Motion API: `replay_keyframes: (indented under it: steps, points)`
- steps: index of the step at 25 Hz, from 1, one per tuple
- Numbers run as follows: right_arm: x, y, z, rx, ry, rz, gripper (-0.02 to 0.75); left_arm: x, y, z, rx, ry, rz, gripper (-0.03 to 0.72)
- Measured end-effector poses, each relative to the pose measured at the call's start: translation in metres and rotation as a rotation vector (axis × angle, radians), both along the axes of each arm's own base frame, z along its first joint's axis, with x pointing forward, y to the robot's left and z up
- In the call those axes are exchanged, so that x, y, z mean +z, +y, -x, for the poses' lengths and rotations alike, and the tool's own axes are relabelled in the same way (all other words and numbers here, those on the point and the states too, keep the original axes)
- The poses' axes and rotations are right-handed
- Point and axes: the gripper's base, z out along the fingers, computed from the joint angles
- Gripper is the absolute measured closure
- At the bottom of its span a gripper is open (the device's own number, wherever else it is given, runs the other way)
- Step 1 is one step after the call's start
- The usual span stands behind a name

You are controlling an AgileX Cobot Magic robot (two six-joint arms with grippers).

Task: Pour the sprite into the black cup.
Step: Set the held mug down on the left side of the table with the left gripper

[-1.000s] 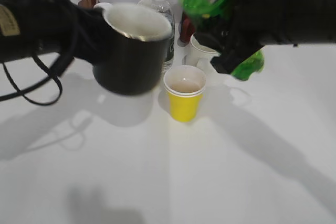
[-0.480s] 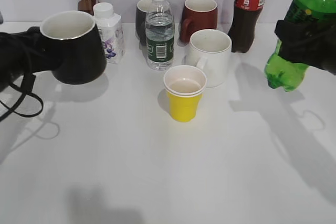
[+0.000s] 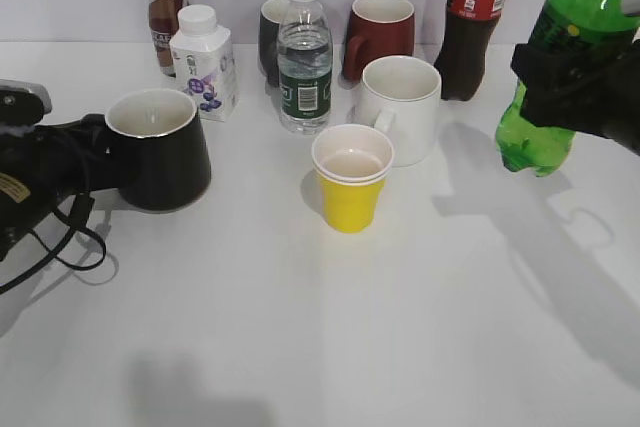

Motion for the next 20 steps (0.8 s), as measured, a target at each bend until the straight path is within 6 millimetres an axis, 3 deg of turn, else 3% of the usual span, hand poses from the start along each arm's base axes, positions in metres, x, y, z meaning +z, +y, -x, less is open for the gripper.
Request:
replay_keyframes:
  steps: [7, 13, 20]
  points:
    - [0.001, 0.001, 0.0, 0.011, -0.008, 0.005, 0.34, -0.001, 0.0, 0.001, -0.001, -0.005, 0.0, 0.631]
    - [0.001, 0.001, 0.0, 0.011, -0.014, 0.002, 0.34, -0.006, 0.003, 0.012, 0.0, 0.013, -0.001, 0.598]
    - [0.001, 0.001, 0.0, 0.012, -0.015, 0.003, 0.34, -0.007, 0.005, 0.022, -0.018, 0.017, -0.004, 0.48]
